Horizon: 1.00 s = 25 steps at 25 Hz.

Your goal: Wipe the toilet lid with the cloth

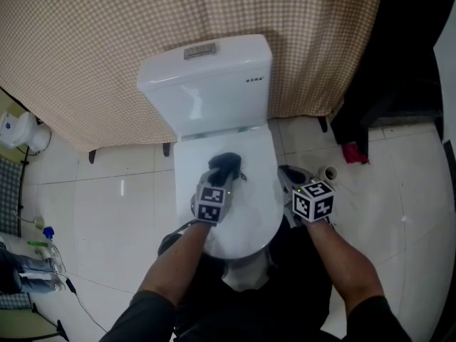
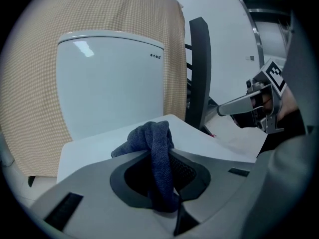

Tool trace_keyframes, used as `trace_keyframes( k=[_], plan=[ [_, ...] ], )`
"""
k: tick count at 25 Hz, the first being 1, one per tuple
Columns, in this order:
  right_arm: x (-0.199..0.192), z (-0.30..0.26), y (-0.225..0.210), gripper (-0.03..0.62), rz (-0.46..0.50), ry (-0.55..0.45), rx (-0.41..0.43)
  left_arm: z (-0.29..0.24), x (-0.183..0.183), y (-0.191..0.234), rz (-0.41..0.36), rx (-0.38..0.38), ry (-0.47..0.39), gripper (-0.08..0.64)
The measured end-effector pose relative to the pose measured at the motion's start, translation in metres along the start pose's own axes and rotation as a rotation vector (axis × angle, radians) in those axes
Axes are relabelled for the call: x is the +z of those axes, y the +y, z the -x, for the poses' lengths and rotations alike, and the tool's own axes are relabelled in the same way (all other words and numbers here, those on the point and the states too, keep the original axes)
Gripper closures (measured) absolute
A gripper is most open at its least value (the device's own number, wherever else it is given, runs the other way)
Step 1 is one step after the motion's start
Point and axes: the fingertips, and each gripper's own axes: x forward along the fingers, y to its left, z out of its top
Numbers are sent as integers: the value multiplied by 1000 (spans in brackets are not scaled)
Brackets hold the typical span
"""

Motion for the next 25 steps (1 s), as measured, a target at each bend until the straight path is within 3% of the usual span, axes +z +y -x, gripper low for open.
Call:
trace_keyframes(
  k=[25],
  plan=[
    [3, 16, -14, 588, -9, -22, -23, -23, 7, -28, -13, -41, 50, 492]
  ],
)
